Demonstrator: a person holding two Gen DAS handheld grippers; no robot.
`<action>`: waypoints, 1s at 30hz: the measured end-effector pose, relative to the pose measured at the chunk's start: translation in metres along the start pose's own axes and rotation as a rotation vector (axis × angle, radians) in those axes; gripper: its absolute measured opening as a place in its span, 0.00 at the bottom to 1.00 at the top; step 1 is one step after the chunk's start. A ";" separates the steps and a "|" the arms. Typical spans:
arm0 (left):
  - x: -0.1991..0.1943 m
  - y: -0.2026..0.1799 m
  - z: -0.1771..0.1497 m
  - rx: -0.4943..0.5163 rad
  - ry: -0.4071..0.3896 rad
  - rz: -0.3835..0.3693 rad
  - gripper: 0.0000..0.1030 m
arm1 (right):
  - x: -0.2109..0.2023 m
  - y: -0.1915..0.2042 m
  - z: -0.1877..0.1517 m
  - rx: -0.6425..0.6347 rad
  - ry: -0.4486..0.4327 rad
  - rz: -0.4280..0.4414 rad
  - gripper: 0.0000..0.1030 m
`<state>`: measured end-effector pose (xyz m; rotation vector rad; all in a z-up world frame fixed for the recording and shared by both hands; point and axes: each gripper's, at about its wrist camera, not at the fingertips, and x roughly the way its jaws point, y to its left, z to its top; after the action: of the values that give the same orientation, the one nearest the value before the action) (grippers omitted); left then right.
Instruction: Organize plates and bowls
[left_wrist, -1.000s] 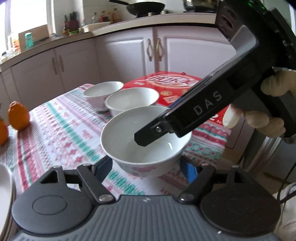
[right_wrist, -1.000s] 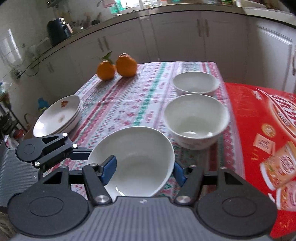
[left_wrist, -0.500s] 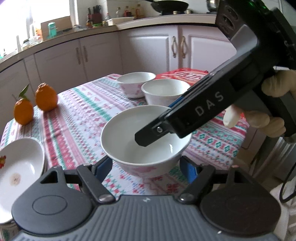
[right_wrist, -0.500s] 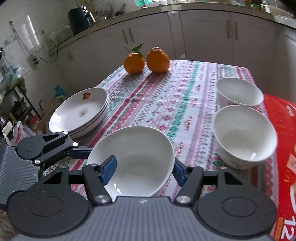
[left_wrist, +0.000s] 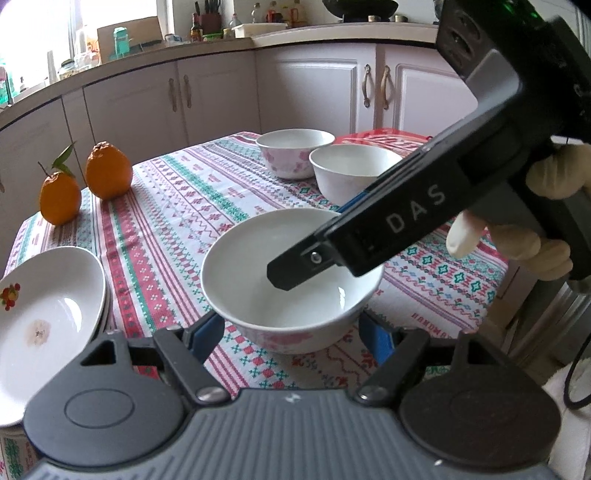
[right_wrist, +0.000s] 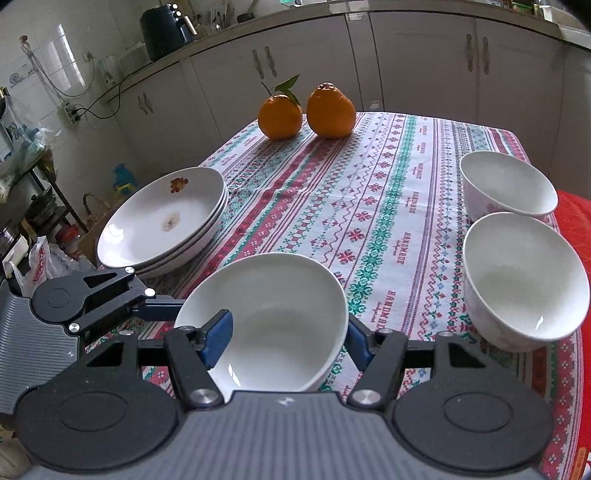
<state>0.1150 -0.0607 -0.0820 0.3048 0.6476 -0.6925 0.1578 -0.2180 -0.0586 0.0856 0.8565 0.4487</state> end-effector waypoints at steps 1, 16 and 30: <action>0.000 0.000 0.000 0.000 -0.001 0.000 0.77 | 0.001 0.000 0.000 0.000 0.000 0.000 0.68; -0.001 -0.002 0.002 -0.003 0.000 -0.020 0.87 | -0.006 0.001 -0.001 -0.010 -0.041 -0.011 0.89; -0.036 -0.009 0.031 0.086 0.079 -0.011 0.88 | -0.065 -0.015 -0.008 -0.074 -0.172 -0.087 1.00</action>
<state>0.1015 -0.0641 -0.0352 0.4096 0.6960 -0.7226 0.1199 -0.2597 -0.0215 0.0183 0.6713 0.3849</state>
